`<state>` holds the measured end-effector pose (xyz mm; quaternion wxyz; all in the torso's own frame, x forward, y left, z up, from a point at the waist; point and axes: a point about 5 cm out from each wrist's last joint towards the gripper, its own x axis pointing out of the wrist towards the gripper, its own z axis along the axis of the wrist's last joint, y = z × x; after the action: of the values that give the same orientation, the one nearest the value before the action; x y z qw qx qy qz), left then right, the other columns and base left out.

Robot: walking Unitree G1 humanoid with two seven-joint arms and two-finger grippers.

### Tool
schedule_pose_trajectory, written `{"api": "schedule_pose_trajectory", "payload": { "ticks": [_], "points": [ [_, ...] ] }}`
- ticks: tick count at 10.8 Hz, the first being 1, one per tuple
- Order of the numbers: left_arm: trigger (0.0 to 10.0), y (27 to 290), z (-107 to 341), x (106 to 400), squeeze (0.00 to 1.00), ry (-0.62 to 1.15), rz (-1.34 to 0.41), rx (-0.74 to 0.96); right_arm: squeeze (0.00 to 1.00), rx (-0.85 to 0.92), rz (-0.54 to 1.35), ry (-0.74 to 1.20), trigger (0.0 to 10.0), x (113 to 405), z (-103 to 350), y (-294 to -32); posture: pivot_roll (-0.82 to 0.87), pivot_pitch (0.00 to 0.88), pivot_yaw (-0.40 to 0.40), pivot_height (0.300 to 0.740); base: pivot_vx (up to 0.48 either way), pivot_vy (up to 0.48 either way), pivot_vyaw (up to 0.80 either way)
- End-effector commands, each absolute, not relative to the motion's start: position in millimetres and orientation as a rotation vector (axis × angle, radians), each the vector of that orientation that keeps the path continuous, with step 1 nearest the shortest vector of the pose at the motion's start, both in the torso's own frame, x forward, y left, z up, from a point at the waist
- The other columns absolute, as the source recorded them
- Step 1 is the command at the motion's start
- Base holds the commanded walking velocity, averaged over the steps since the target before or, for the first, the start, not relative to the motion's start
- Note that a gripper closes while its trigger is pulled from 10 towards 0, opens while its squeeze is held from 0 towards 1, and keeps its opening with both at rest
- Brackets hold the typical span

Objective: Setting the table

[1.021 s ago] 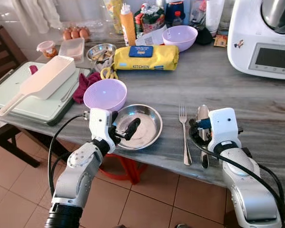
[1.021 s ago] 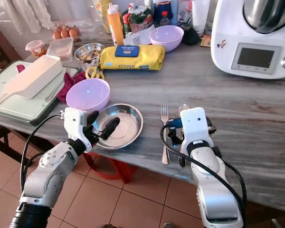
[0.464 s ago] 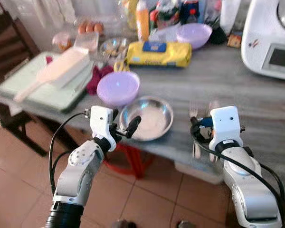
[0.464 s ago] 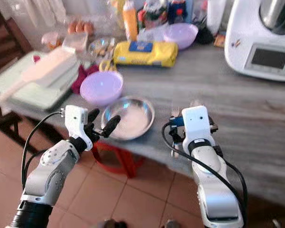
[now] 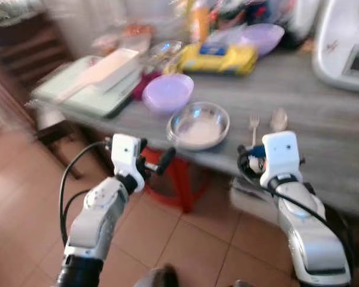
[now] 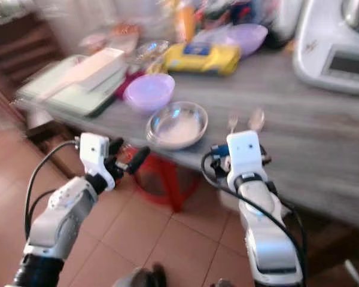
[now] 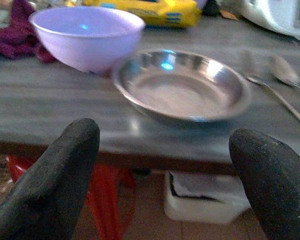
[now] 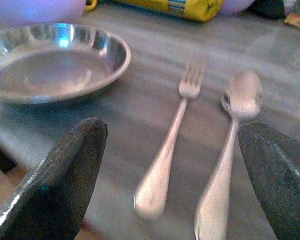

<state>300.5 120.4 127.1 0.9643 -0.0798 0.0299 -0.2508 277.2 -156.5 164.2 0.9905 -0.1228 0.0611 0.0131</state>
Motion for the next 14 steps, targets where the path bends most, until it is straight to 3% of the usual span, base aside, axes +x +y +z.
{"api": "schedule_pose_trajectory", "payload": {
  "ticks": [1, 3, 8, 10, 14],
  "points": [
    [10.0, 123.3, 131.7, 303.4, 0.00, 0.044, -0.512, -0.128, 0.00, -0.235, 0.019, 0.114, 10.0, 276.9, 165.4, -155.8, -0.14, 0.095, 0.129, 0.740, -0.255, 0.000, -0.61],
    [10.0, 123.9, 132.1, 303.8, 0.00, 0.029, -0.510, -0.131, 0.00, -0.238, 0.017, 0.115, 10.0, 277.0, 164.8, -156.2, -0.14, 0.097, 0.131, 0.740, -0.127, 0.000, -0.54],
    [10.0, 112.0, 132.1, 309.5, 0.00, -0.017, -0.490, -0.188, 0.00, -0.230, 0.002, 0.110, 10.0, 277.1, 163.4, -154.7, -0.14, 0.094, 0.135, 0.740, 0.000, 0.000, 0.00],
    [10.0, 106.8, 132.7, 306.8, 0.00, -0.030, -0.541, -0.222, 0.00, -0.234, 0.006, 0.107, 10.0, 278.5, 164.2, -154.5, -0.14, 0.094, 0.133, 0.740, 0.000, 0.000, -0.72],
    [10.0, 106.1, 133.7, 306.3, 0.00, -0.043, -0.553, -0.229, 0.00, -0.231, 0.017, 0.106, 10.0, 278.0, 163.1, -151.5, -0.14, 0.098, 0.137, 0.740, 0.278, 0.000, -0.24]
  ]
}}
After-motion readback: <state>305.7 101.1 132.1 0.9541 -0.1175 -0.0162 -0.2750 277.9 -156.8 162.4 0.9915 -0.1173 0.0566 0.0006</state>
